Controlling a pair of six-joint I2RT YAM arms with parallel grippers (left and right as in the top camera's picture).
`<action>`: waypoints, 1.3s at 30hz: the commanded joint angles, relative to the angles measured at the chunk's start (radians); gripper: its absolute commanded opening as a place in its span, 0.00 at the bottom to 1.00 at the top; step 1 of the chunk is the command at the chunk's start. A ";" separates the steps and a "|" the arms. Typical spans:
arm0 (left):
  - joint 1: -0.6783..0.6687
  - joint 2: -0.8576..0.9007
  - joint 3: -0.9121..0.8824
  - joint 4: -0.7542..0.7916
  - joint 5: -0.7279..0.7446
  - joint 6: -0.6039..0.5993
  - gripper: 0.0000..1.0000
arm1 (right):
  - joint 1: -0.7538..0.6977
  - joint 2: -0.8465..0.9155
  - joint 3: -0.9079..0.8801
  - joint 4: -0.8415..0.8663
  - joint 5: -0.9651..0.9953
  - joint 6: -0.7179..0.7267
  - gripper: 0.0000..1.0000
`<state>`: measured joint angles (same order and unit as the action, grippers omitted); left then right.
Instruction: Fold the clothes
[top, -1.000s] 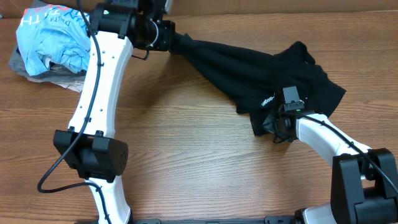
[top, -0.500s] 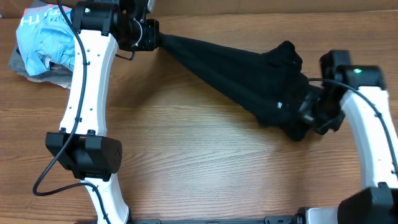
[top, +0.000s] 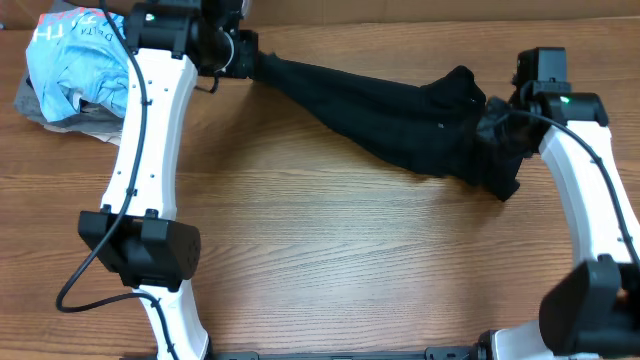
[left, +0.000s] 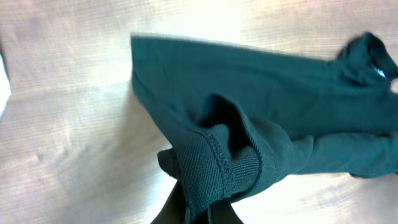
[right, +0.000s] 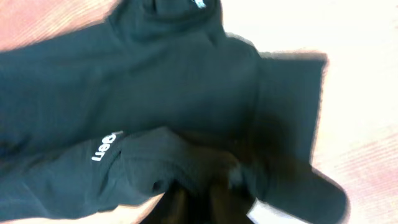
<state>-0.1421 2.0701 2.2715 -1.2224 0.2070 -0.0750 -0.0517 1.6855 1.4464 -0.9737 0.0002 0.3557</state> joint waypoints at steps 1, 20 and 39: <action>-0.023 0.061 -0.024 0.031 -0.076 0.019 0.04 | -0.004 0.051 -0.005 0.061 -0.006 -0.016 0.54; -0.051 0.146 -0.025 0.045 -0.077 0.019 0.04 | 0.079 0.052 -0.134 -0.112 -0.147 0.045 0.73; -0.051 0.146 -0.025 0.045 -0.077 0.019 0.04 | 0.046 0.062 -0.281 0.131 -0.101 0.090 0.49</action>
<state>-0.1883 2.2276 2.2391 -1.1809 0.1402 -0.0719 -0.0059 1.7519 1.1748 -0.8505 -0.0906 0.4412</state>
